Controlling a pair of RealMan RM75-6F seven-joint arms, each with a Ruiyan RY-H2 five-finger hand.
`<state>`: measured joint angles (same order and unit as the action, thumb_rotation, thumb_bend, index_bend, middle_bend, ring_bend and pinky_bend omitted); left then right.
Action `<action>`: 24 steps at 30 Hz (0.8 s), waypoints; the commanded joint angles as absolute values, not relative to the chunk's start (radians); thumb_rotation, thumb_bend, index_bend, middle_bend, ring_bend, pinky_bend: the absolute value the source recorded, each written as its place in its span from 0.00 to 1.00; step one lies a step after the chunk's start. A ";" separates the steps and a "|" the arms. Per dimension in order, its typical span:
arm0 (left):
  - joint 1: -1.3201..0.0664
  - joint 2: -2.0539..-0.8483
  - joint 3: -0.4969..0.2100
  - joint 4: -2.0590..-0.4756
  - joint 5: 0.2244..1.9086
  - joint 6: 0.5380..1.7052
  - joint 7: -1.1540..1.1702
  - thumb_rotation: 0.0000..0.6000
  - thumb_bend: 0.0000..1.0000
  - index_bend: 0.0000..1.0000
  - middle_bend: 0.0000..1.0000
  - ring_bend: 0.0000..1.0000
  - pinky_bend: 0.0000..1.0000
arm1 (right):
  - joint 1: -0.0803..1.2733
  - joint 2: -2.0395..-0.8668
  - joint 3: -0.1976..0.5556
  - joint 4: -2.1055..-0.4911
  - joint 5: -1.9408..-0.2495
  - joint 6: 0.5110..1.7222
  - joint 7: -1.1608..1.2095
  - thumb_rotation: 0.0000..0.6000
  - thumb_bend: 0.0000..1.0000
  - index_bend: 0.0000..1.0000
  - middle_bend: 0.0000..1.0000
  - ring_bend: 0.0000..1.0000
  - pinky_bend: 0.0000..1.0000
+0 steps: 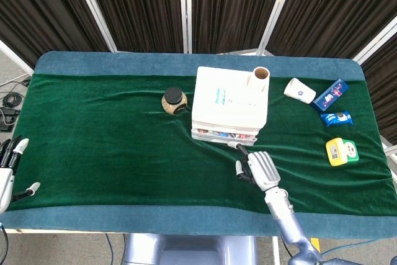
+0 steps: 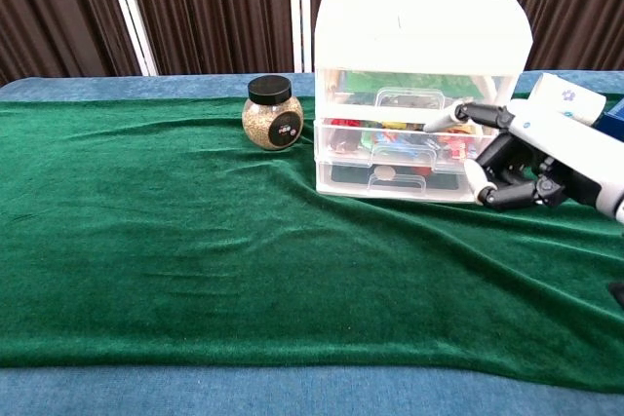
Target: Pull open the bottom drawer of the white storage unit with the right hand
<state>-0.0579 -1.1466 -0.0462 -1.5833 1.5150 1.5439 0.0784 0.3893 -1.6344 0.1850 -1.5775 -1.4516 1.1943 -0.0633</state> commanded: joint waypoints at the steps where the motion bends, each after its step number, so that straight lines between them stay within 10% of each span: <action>1: -0.058 -1.146 -0.047 -1.582 1.514 1.544 0.075 1.00 0.08 0.00 0.00 0.00 0.00 | 0.413 -1.624 0.210 -1.627 -1.383 1.194 -0.230 1.00 0.60 0.22 0.88 0.94 0.81; 24: -0.060 -1.144 -0.046 -1.583 1.512 1.538 0.071 1.00 0.08 0.00 0.00 0.00 0.00 | 0.475 -1.651 0.249 -1.658 -1.151 1.149 -0.404 1.00 0.61 0.21 0.89 0.94 0.82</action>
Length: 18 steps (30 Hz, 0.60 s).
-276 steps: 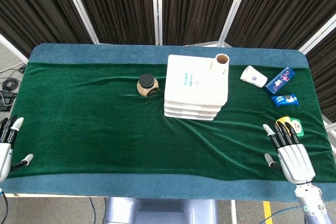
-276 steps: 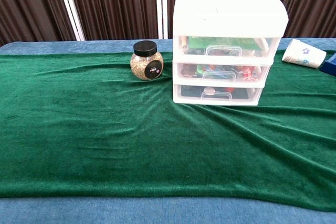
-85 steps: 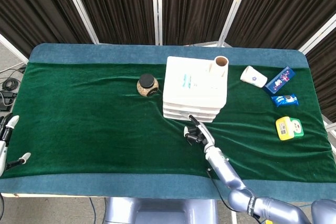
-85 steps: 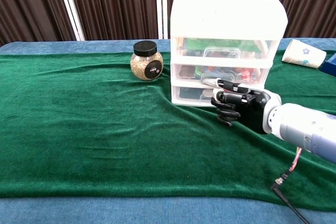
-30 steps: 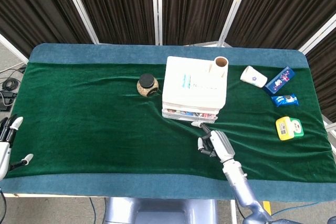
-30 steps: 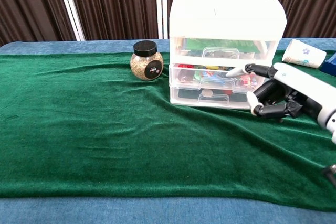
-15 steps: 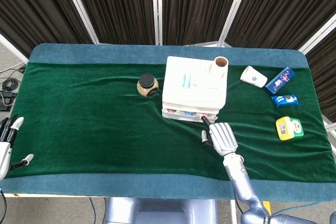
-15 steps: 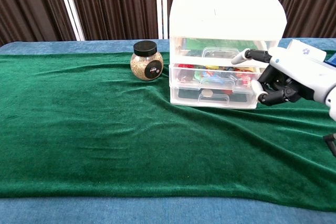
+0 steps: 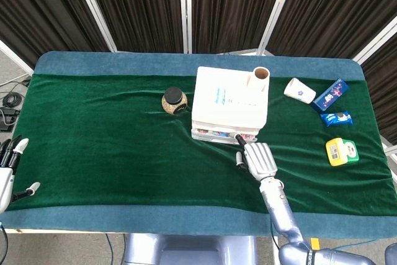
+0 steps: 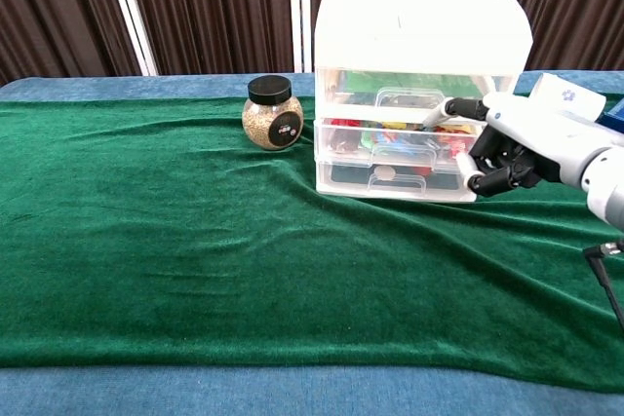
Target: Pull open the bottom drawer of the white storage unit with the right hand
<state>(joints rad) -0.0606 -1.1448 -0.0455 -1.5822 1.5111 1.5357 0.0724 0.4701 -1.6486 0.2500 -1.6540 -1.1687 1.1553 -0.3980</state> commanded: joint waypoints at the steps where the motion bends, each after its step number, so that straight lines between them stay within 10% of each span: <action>1: -0.059 -1.144 -0.046 -1.583 1.512 1.539 0.071 1.00 0.08 0.00 0.00 0.00 0.00 | 0.477 -1.651 0.248 -1.659 -1.147 1.149 -0.406 1.00 0.61 0.21 0.89 0.94 0.82; 18: -0.061 -1.144 -0.046 -1.582 1.509 1.534 0.069 1.00 0.08 0.00 0.00 0.00 0.00 | 0.524 -1.679 0.258 -1.629 -1.082 1.146 -0.418 1.00 0.62 0.35 0.90 0.95 0.82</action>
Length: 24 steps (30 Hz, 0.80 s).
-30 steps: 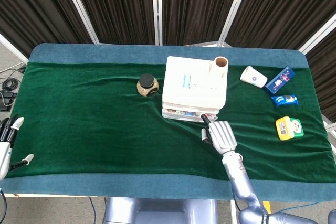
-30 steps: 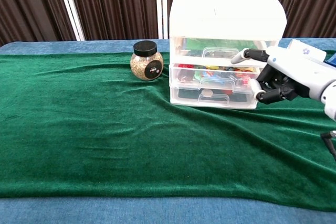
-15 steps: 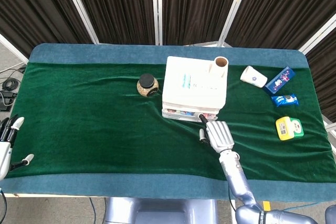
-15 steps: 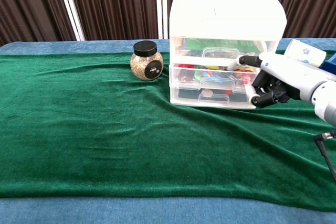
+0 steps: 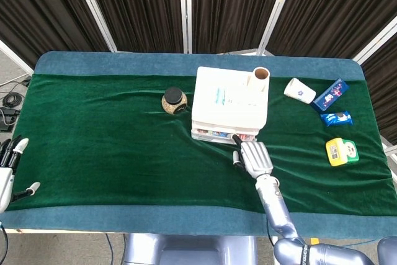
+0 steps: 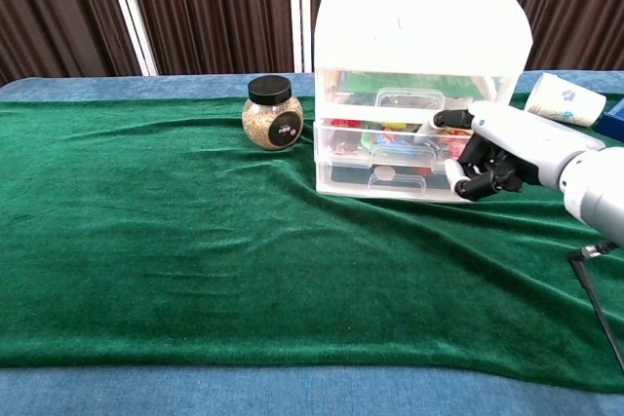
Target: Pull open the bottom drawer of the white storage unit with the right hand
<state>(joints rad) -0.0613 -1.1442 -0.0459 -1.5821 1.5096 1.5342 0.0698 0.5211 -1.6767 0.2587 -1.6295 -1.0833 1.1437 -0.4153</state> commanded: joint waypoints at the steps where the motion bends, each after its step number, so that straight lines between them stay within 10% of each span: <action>1: -0.061 -1.144 -0.046 -1.582 1.509 1.534 0.069 1.00 0.08 0.00 0.00 0.00 0.00 | 0.525 -1.679 0.257 -1.629 -1.082 1.149 -0.419 1.00 0.62 0.36 0.90 0.95 0.82; 24: -0.061 -1.142 -0.046 -1.585 1.507 1.534 0.069 1.00 0.08 0.00 0.00 0.00 0.00 | 0.508 -1.634 0.186 -1.733 -1.085 1.194 -0.453 1.00 0.66 0.43 0.91 0.96 0.83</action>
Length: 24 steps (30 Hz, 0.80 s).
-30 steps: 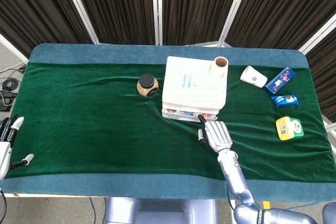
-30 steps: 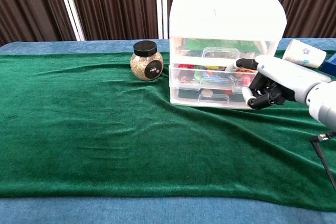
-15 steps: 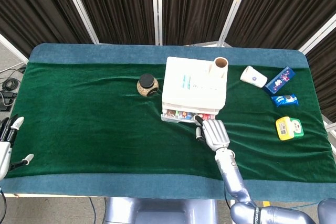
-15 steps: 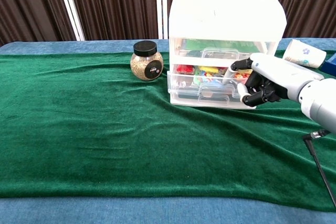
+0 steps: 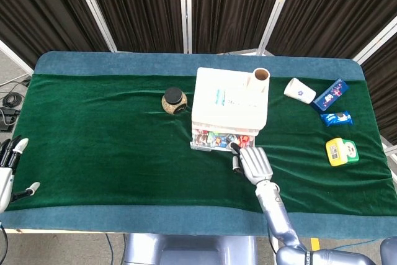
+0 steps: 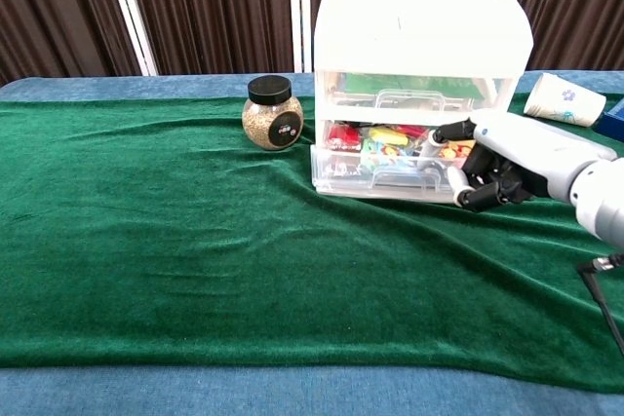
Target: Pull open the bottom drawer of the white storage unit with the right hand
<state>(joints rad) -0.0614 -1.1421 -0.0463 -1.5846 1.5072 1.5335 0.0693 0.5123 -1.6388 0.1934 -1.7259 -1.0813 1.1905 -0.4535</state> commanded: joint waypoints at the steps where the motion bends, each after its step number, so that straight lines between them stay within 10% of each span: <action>1: -0.061 -1.141 -0.046 -1.585 1.507 1.534 0.069 1.00 0.08 0.00 0.00 0.00 0.00 | 0.507 -1.631 0.183 -1.736 -1.086 1.196 -0.454 1.00 0.66 0.43 0.91 0.96 0.83; 24: -0.061 -1.142 -0.045 -1.588 1.508 1.533 0.076 1.00 0.08 0.00 0.00 0.00 0.00 | 0.465 -1.591 0.126 -1.784 -1.146 1.233 -0.417 1.00 0.67 0.45 0.92 0.96 0.83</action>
<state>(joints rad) -0.0608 -1.1421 -0.0447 -1.5880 1.5077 1.5334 0.0756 0.4657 -1.5914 0.1269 -1.7835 -1.1456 1.2323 -0.4173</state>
